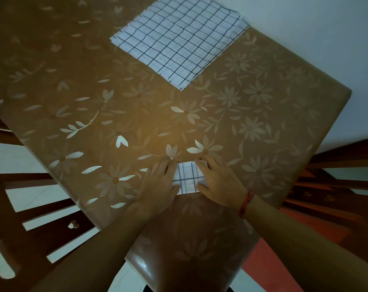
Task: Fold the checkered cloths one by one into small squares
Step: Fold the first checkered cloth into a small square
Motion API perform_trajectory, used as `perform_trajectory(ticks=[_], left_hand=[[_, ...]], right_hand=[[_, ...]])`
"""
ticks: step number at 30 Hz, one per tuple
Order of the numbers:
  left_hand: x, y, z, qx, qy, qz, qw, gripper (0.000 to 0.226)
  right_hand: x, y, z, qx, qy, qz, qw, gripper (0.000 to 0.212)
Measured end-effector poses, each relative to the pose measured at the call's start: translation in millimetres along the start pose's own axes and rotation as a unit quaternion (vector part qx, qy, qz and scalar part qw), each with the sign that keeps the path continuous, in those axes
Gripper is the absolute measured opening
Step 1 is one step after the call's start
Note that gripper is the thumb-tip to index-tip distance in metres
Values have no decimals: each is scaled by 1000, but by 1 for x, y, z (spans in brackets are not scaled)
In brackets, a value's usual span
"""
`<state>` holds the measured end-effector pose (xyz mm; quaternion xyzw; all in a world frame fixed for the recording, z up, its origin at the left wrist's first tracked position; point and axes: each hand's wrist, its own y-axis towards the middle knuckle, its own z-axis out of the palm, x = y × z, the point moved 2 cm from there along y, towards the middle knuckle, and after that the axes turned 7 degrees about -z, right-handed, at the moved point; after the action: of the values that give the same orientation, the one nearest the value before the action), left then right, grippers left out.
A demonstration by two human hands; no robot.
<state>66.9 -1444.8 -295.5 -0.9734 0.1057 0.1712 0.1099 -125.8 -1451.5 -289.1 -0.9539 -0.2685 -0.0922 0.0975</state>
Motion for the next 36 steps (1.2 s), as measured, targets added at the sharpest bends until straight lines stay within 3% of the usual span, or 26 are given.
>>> perform_trajectory(ticks=[8,12,15,18,21,23,26,28,31,34,36], left_hand=[[-2,35,-5,70,58,-44,995,92],[0,41,-2,88,25,-81,993,92],[-1,42,0,74,21,-89,993,66],[-2,40,0,58,10,-83,995,30],[-2,34,-6,66,-104,-95,988,8],[-3,30,-13,76,-200,-123,969,11],[-6,22,-24,75,-288,-142,944,30],[-6,17,-28,70,-338,-162,924,26],[-5,12,-32,76,-414,-206,883,20],[-9,11,-34,97,-486,-249,832,19],[-15,13,-35,112,-505,-260,816,16]], right_hand=[[-7,20,-11,22,68,7,997,80],[-10,27,-9,65,71,15,995,76],[-11,29,-7,69,69,28,995,58],[-10,28,-9,81,80,45,993,56],[-11,25,-7,86,122,72,986,51],[-9,21,-17,76,188,106,973,46],[-8,18,-30,66,297,176,936,36],[-25,-3,-5,55,331,232,913,25],[-44,-35,22,63,369,343,861,31],[-26,-35,-2,7,526,357,772,8],[-12,-36,-26,-14,560,368,742,16]])
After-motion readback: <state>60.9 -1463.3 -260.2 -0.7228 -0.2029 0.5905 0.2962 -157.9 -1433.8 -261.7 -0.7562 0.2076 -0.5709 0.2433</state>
